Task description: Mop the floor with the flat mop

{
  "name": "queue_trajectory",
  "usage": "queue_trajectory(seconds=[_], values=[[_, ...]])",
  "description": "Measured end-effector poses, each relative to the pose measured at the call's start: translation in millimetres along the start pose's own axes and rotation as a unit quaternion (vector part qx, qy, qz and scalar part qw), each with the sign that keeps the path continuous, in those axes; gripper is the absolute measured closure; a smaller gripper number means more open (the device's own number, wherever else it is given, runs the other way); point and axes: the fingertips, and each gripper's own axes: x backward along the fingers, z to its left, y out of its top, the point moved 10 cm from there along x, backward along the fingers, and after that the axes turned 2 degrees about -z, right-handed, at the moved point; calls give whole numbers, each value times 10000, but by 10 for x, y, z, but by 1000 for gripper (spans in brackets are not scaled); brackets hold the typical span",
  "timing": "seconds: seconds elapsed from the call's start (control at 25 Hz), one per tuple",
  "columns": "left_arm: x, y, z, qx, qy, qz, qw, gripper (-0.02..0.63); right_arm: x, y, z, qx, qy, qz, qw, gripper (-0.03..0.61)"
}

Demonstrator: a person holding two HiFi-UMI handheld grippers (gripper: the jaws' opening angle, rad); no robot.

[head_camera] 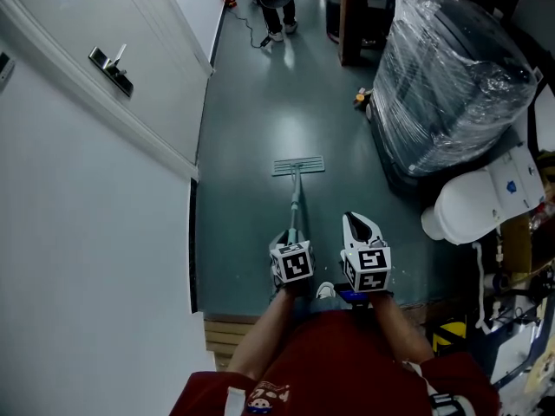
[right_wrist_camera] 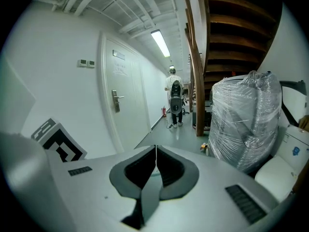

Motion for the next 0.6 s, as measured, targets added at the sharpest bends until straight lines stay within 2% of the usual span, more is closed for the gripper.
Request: queue_trajectory(seconds=[0.6], values=[[-753,1019,443,-123,-211,-2,9997,486,-1105,582,38,47,-239,35,9997,558]])
